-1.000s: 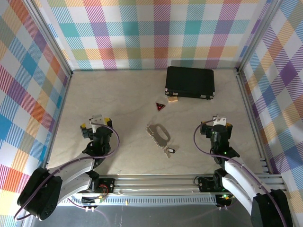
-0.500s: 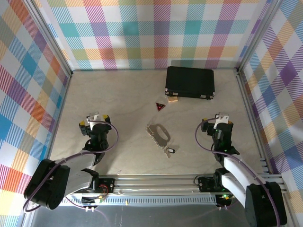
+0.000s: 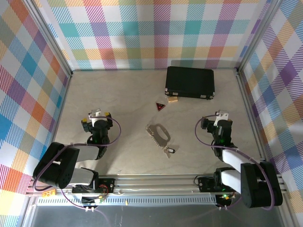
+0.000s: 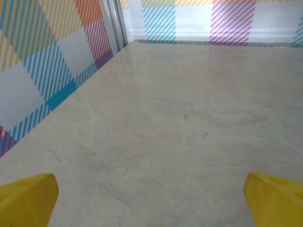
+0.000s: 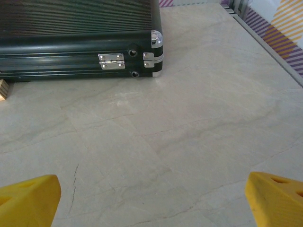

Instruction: Put the keys on the keyring

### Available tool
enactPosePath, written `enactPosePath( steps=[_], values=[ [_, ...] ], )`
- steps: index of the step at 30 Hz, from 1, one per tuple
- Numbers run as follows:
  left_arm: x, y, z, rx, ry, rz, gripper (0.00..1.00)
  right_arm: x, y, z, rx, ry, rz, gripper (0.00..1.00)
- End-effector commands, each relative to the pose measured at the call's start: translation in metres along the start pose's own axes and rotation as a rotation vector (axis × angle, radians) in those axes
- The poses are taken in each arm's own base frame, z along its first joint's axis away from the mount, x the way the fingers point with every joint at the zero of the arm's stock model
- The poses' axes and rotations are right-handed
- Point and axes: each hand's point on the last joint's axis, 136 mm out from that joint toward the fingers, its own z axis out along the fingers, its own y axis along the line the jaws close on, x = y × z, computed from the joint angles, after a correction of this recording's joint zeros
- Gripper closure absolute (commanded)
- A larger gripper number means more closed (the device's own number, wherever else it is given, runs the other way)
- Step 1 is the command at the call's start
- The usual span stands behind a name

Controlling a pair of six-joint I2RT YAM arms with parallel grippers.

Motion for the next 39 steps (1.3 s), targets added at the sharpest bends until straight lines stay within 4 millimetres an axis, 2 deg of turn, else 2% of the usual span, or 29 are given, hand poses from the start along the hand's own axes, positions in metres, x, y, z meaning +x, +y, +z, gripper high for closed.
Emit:
enactPosePath(
  steps=[1, 9, 16, 25, 34, 39],
  values=[
    [-0.021, -0.004, 0.006, 0.014, -0.069, -0.05, 0.0, -0.037, 0.007, 0.005, -0.043, -0.116, 0.013, 0.01],
    [-0.012, -0.008, 0.017, 0.024, -0.083, -0.049, 0.0, -0.044, 0.01, 0.021, -0.064, -0.14, 0.01, 0.01],
    [-0.01, -0.012, 0.018, 0.05, -0.071, -0.043, 0.0, -0.034, 0.009, 0.043, -0.066, -0.119, 0.044, 0.01],
    [-0.008, -0.023, 0.022, 0.098, -0.045, -0.009, 0.0, -0.023, 0.011, 0.053, -0.096, -0.095, 0.043, 0.01],
    [-0.004, -0.031, 0.029, 0.159, -0.009, -0.007, 0.0, -0.023, 0.016, 0.065, -0.092, -0.033, 0.021, 0.01],
    [0.007, -0.032, 0.036, 0.186, 0.028, -0.026, 0.0, -0.022, 0.016, 0.065, -0.093, -0.031, 0.021, 0.01]
  ],
)
